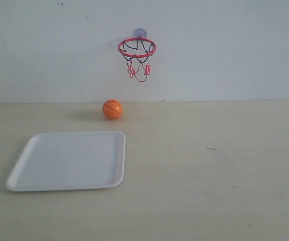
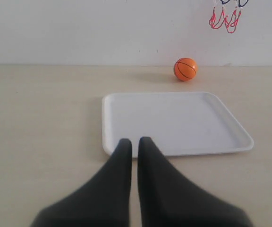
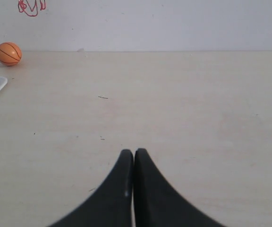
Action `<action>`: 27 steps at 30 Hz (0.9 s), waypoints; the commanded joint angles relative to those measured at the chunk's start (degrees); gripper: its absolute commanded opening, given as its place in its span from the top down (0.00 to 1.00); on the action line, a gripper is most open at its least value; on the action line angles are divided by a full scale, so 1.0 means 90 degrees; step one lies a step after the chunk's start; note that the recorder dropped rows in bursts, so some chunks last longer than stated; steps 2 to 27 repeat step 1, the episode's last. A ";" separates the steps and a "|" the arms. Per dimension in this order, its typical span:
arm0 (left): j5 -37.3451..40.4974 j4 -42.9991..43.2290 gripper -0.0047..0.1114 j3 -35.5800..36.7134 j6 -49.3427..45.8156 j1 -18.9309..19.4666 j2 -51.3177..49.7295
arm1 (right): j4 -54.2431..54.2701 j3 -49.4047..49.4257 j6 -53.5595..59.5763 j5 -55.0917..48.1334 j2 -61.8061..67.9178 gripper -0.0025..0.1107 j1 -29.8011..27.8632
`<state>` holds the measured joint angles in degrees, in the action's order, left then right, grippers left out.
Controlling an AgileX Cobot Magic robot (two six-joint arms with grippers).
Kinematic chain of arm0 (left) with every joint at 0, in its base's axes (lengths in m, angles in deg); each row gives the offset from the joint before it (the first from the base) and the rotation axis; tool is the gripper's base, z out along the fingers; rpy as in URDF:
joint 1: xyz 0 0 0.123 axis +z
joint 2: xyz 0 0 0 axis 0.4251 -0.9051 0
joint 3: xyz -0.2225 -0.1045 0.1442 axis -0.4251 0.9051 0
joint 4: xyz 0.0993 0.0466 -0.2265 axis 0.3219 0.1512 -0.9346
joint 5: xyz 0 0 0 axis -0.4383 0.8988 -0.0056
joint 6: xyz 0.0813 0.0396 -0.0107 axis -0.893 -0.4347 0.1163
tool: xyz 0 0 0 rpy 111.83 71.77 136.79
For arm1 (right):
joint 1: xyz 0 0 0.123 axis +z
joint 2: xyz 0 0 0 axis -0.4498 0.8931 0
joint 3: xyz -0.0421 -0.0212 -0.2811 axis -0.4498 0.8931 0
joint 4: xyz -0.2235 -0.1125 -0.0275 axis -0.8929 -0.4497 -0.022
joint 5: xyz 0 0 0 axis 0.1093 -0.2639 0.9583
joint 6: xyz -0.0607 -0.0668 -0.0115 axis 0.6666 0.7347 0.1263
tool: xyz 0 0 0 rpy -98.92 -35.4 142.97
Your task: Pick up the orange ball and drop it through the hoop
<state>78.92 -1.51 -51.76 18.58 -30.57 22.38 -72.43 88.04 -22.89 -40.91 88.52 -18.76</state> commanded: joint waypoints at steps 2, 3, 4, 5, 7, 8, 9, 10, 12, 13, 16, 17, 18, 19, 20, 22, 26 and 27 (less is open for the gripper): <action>-0.0017 0.0027 0.92 0.0023 0.0051 0.0025 0.0026 | -0.0029 -0.0004 -0.0035 0.0024 -0.0028 0.98 0.0006; -0.0017 0.0027 0.92 0.0023 0.0051 0.0025 0.0026 | -0.0029 -0.0004 -0.0035 0.0024 -0.0028 0.98 0.0006; -0.0017 0.0027 0.92 0.0023 0.0051 0.0025 0.0026 | -0.0029 -0.0004 -0.0035 0.0024 -0.0028 0.98 0.0006; -0.0017 0.0027 0.92 0.0023 0.0051 0.0025 0.0026 | -0.0029 -0.0004 -0.0035 0.0024 -0.0028 0.98 0.0006; -0.0017 0.0027 0.92 0.0023 0.0051 0.0025 0.0026 | -0.0029 -0.0004 -0.0035 0.0024 -0.0028 0.98 0.0006; -0.0017 0.0027 0.92 0.0023 0.0051 0.0025 0.0026 | -0.0029 -0.0004 -0.0035 0.0024 -0.0028 0.98 0.0006; -0.0017 0.0027 0.92 0.0023 0.0051 0.0025 0.0026 | -0.0029 -0.0004 -0.0035 0.0024 -0.0028 0.98 0.0006; -0.0017 0.0027 0.92 0.0023 0.0051 0.0025 0.0026 | -0.0029 -0.0004 -0.0035 0.0024 -0.0028 0.98 0.0006; -0.0017 0.0027 0.92 0.0023 0.0051 0.0025 0.0026 | -0.0029 -0.0004 -0.0035 0.0024 -0.0028 0.98 0.0006; -0.0017 0.0027 0.92 0.0023 0.0051 0.0025 0.0026 | -0.0029 -0.0004 -0.0035 0.0024 -0.0028 0.98 0.0006; -0.0017 0.0027 0.92 0.0023 0.0051 0.0025 0.0026 | -0.0029 -0.0004 -0.0035 0.0024 -0.0028 0.98 0.0006; -0.0017 0.0027 0.92 0.0023 0.0051 0.0025 0.0026 | -0.0029 -0.0004 -0.0035 0.0024 -0.0028 0.98 0.0006; -0.0017 0.0027 0.92 0.0023 0.0051 0.0025 0.0026 | -0.0029 -0.0004 -0.0035 0.0024 -0.0028 0.98 0.0006; -0.0017 0.0027 0.92 0.0023 0.0051 0.0025 0.0026 | -0.0029 -0.0004 -0.0035 0.0024 -0.0028 0.98 0.0006; -0.0017 0.0027 0.92 0.0023 0.0051 0.0025 0.0026 | -0.0029 -0.0004 -0.0035 0.0024 -0.0028 0.98 0.0006; -0.0017 0.0027 0.92 0.0023 0.0051 0.0025 0.0026 | -0.0029 -0.0004 -0.0035 0.0024 -0.0028 0.98 0.0006; -0.0017 0.0027 0.92 0.0023 0.0051 0.0025 0.0026 | -0.0029 -0.0004 -0.0035 0.0024 -0.0028 0.98 0.0006; -0.0017 0.0027 0.92 0.0023 0.0051 0.0025 0.0026 | -0.0029 -0.0004 -0.0035 0.0024 -0.0028 0.98 0.0006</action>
